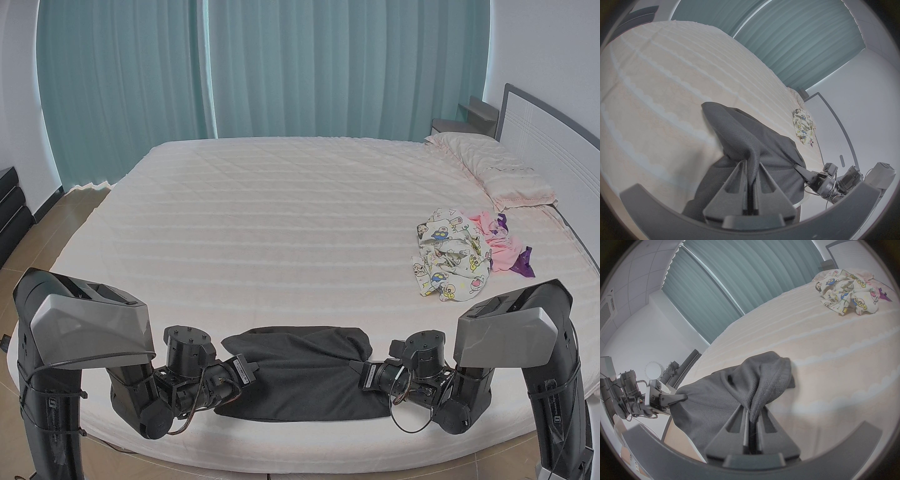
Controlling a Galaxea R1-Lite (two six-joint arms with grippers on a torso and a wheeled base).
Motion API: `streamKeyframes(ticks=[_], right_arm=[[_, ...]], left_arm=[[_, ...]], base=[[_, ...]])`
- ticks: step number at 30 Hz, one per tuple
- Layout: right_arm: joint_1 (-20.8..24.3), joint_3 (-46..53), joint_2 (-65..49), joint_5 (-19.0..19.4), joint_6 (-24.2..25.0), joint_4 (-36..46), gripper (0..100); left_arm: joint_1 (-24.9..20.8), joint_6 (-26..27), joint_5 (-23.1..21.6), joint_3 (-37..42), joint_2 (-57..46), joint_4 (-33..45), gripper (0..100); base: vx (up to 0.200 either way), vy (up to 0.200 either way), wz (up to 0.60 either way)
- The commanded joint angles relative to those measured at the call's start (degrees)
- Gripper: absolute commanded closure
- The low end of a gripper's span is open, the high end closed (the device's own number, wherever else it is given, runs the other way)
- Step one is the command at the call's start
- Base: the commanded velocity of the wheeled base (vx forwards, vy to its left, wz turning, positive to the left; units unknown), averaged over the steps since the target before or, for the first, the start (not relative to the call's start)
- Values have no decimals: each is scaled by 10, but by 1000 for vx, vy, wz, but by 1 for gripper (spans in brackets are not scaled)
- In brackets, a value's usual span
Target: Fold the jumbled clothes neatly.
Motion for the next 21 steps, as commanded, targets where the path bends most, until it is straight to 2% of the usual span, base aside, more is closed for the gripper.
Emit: streamKeyframes(ticks=[1,21], right_arm=[[0,8,-9,1,0,-4,100],[0,31,-41,1,6,-6,100]], left_arm=[[-1,0,1,8,-14,0,100],[-29,-5,6,16,-57,0,100]], base=[[0,-200,0],[0,-200,0]])
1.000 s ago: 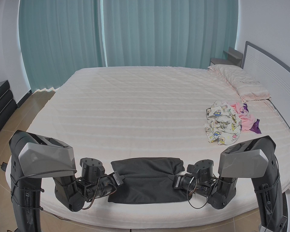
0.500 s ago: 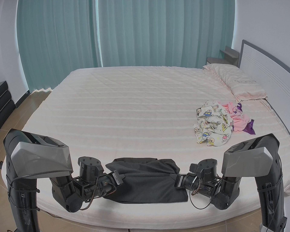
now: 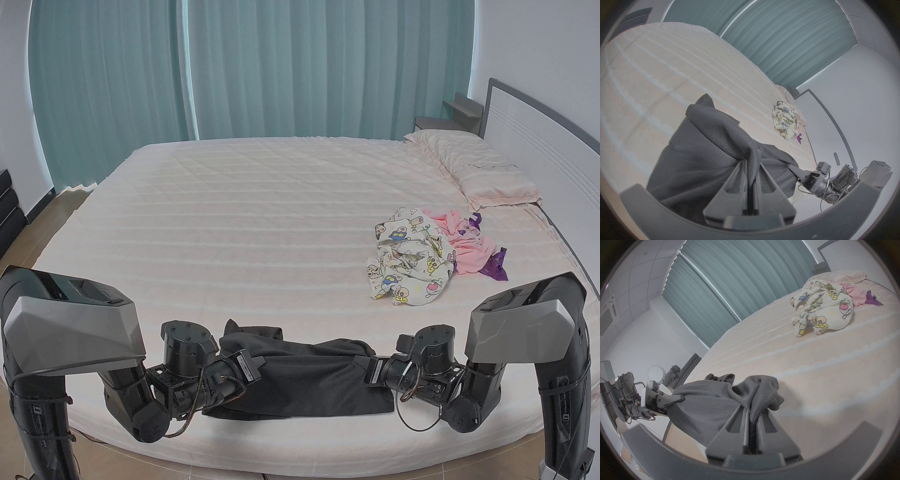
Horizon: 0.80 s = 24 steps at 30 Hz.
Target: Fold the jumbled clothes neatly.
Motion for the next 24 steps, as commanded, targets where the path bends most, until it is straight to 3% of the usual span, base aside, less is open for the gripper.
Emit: streamKeyframes(ticks=[1,7,8,20,24], right_arm=[[-1,1,-2,0,1,-1,100],[-2,1,-2,1,1,1,100],[-2,2,-1,2,2,0,0],[-61,18,-14,8,21,-23,0],[-70,37,-22,8,42,-47,0]], left_arm=[[-2,-1,0,0,-9,0,100],[-2,-1,0,0,-13,0,100],[-2,-1,0,0,-13,0,100],[-28,-13,5,-9,-79,11,100],[-61,-13,10,-54,-125,84,100]], base=[[0,-200,0],[0,-200,0],[0,-200,0],[0,-200,0],[0,-200,0]])
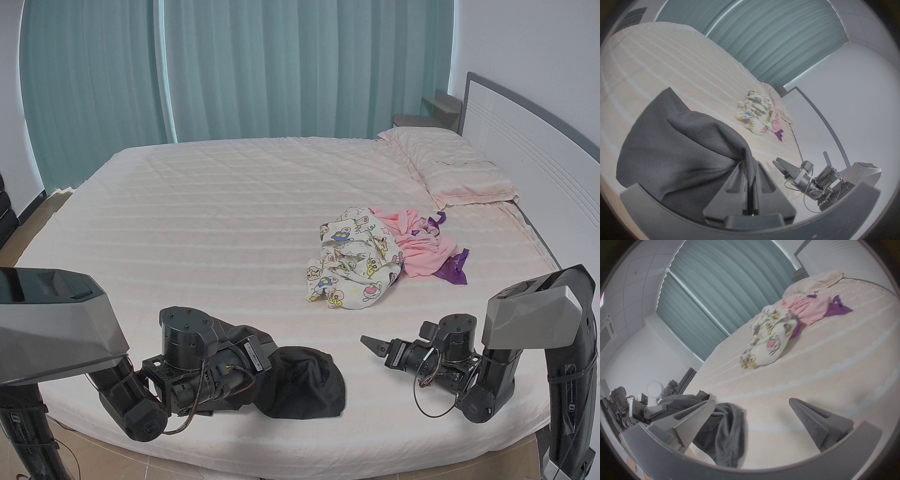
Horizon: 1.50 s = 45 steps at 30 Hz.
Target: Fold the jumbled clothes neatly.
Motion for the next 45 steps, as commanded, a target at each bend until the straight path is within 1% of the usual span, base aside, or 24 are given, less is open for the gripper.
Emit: streamKeyframes(ticks=[1,3,7,8,10,14,20,23,24,26,27,28,31,32,33,34,36,37,39,40,41,42,44,45], right_arm=[[-18,23,-12,1,9,-12,0],[-25,29,-15,1,13,-17,0],[-32,35,-15,1,26,-27,0],[-32,35,-15,1,27,-27,0],[-42,34,-18,1,34,-27,0],[-54,34,-22,7,44,-27,0],[-70,34,-24,14,46,-27,0],[-73,33,-22,13,47,-27,0],[-73,33,-22,13,47,-27,0],[-71,32,-21,13,46,-27,0],[-71,32,-21,13,46,-27,0],[-71,32,-21,13,46,-27,0],[-72,33,-23,13,46,-27,0],[-72,33,-23,13,46,-27,0],[-73,34,-22,13,46,-27,0],[-73,34,-21,13,46,-27,0],[-72,34,-19,13,46,-27,0],[-72,34,-19,13,46,-27,0],[-71,33,-19,13,46,-27,0],[-71,33,-19,13,46,-27,0],[-69,33,-18,13,45,-27,0],[-69,33,-18,13,45,-27,0],[-67,34,-16,13,44,-27,0],[-66,34,-15,13,44,-27,0]], left_arm=[[-29,-1,5,-39,-58,50,100],[-47,-2,9,-90,-83,123,100],[-70,-2,16,-148,-110,159,100],[-72,-2,16,-149,-111,160,100],[-91,-2,16,-193,-129,192,100],[-98,-2,16,-235,-133,228,100],[-95,-4,12,-228,-137,227,100],[-79,0,4,-179,-133,225,100],[-79,0,4,-179,-133,225,100],[-49,2,-18,-144,-130,224,100],[-46,2,-22,-141,-130,224,100],[-24,2,-43,-124,-129,222,100],[14,8,-82,-80,-126,222,100],[14,8,-82,-80,-126,222,100],[41,30,-94,-52,-111,219,100],[54,41,-96,-42,-104,217,100],[93,75,-98,-11,-83,194,100],[95,76,-98,-9,-82,192,100],[133,100,-105,22,-49,152,100],[133,100,-105,22,-49,152,100],[157,116,-104,40,-21,117,100],[161,120,-104,43,-14,109,100],[184,135,-104,70,22,58,100],[189,140,-104,77,32,45,100]], base=[[0,-200,0],[0,-200,0],[0,-200,0],[0,0,0],[0,0,0],[0,0,0],[0,0,0],[0,0,0],[0,0,0],[0,0,0],[0,0,0],[0,0,0],[0,0,0],[0,0,0],[0,0,0],[0,0,0],[0,0,0],[0,0,0],[0,0,0],[0,0,0],[0,0,0],[0,0,0],[0,0,0],[0,0,0]])
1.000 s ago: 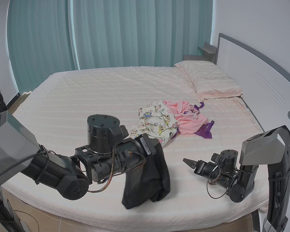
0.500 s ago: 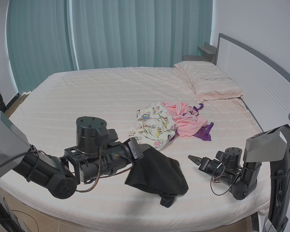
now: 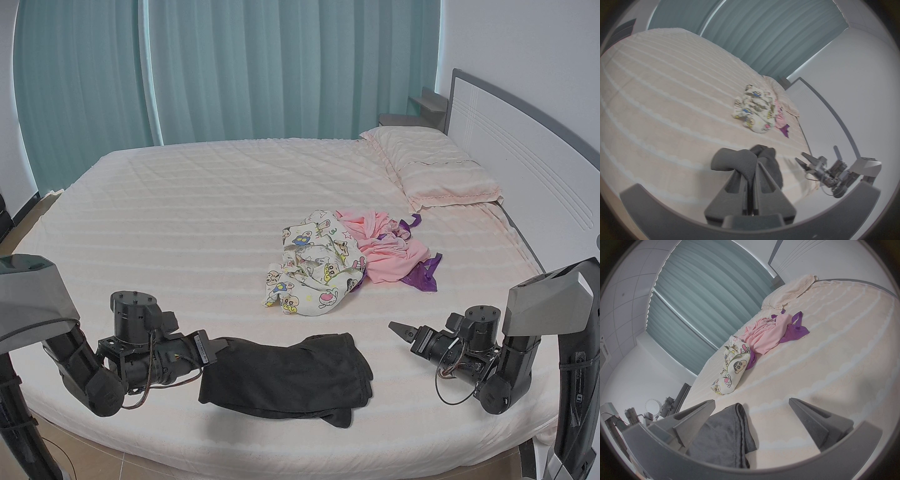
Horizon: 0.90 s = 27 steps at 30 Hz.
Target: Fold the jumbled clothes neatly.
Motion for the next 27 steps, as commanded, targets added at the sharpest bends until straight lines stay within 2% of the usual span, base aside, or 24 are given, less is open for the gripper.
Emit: streamKeyframes(ticks=[1,4,13,14,22,27], right_arm=[[5,0,5,0,-1,-6,0],[6,1,10,0,-4,-6,0],[13,-1,14,1,-5,-3,0],[17,-1,14,1,-5,-2,0],[28,-8,9,13,-20,9,0],[33,-22,12,14,-23,25,0]], left_arm=[[51,27,-3,54,89,-51,100],[58,42,5,61,127,-69,100],[59,46,6,86,139,-67,100],[60,47,6,86,142,-68,0],[72,38,8,75,143,-73,0],[80,-59,11,21,138,-74,0]], base=[[0,0,0],[0,0,0],[0,0,0],[0,0,0],[0,0,0],[0,0,0]])
